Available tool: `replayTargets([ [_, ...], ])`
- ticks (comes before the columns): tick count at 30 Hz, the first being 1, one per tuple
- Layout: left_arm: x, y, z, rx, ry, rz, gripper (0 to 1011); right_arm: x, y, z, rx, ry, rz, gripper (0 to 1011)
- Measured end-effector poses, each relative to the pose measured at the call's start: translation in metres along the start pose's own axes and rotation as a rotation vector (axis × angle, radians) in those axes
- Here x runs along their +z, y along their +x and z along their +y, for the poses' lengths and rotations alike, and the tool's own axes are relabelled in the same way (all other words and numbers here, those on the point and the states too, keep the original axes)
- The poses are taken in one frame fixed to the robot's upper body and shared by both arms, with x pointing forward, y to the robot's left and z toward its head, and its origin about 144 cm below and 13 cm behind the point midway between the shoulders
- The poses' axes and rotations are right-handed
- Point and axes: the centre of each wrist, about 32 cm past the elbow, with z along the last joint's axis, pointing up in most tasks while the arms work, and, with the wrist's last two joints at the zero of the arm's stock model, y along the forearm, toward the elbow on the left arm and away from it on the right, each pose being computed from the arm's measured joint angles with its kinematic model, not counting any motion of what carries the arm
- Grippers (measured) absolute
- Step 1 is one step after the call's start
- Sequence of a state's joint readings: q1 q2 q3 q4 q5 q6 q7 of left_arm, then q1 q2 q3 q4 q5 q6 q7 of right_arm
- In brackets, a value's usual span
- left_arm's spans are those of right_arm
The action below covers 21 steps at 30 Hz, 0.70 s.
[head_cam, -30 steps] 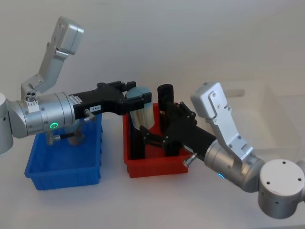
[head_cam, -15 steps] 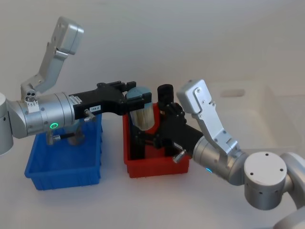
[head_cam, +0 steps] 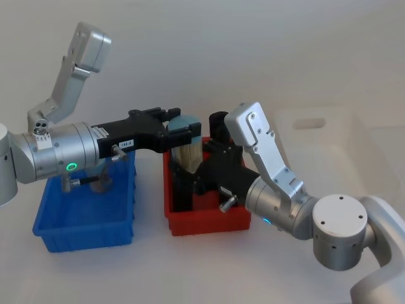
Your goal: Pick the cotton swabs from the blue box and place them into the white box.
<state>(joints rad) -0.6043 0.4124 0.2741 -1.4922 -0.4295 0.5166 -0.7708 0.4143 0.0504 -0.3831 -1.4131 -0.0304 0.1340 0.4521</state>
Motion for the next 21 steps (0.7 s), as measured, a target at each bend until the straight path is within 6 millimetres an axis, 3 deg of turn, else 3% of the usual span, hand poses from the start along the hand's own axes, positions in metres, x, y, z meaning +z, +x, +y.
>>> replayTargets([
  [9, 0.0002, 0.0003, 0.0004, 0.002, -0.001, 0.0, 653, -0.0006, 0.0009, 0.0036, 0.014, 0.01, 0.005, 650],
  [21, -0.0001, -0.0001, -0.0001, -0.001, 0.0, 0.0, 981, 0.0004, -0.0016, 0.0067, 0.034, 0.019, 0.004, 649],
])
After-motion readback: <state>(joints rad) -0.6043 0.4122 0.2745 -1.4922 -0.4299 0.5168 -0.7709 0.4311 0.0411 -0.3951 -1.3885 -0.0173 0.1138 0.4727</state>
